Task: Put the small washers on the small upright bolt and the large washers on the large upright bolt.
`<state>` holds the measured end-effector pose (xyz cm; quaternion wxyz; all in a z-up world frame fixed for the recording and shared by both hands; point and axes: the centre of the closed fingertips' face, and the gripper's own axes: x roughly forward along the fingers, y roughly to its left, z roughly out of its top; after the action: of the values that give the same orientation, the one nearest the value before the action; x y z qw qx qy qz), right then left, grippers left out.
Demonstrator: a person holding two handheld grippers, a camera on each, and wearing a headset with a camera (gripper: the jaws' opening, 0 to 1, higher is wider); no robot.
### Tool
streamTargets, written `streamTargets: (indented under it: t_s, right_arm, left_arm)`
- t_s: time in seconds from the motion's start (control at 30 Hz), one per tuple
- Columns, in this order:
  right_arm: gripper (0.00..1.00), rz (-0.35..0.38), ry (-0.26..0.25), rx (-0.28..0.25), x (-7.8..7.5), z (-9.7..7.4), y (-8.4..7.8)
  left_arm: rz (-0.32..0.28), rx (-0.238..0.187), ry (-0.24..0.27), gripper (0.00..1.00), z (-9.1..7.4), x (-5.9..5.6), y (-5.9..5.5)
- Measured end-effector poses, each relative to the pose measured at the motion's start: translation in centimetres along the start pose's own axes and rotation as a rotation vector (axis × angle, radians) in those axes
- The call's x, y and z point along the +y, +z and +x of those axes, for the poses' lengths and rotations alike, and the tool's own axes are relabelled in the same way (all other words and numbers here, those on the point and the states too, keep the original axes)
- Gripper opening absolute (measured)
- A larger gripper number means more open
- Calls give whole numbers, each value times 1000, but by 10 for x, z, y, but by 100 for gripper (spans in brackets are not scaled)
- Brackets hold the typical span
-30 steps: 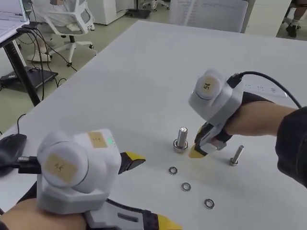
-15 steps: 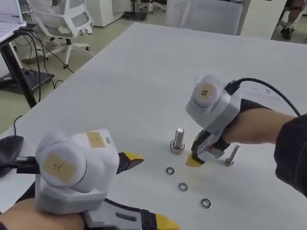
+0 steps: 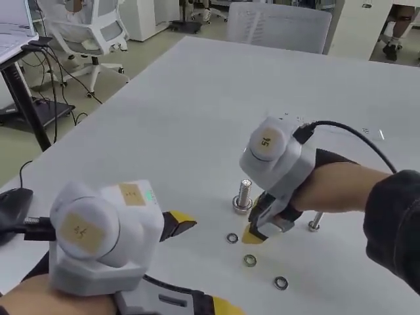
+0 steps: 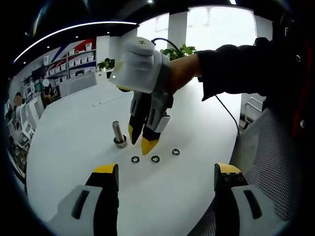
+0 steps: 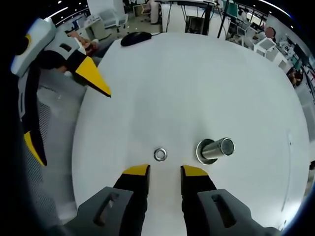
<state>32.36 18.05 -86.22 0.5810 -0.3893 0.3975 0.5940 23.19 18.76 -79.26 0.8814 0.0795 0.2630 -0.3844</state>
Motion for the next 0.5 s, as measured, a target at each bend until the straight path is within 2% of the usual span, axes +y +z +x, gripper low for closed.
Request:
streamTargets:
  t_s: [0.3, 0.5]
  right_arm:
    - [24, -21, 7, -11, 6, 10, 8]
    - [24, -29, 9, 0, 8, 16, 8]
  left_arm:
    - [-2, -4, -1, 79, 0, 0, 0]
    - [-5, -6, 0, 79, -1, 0, 0]
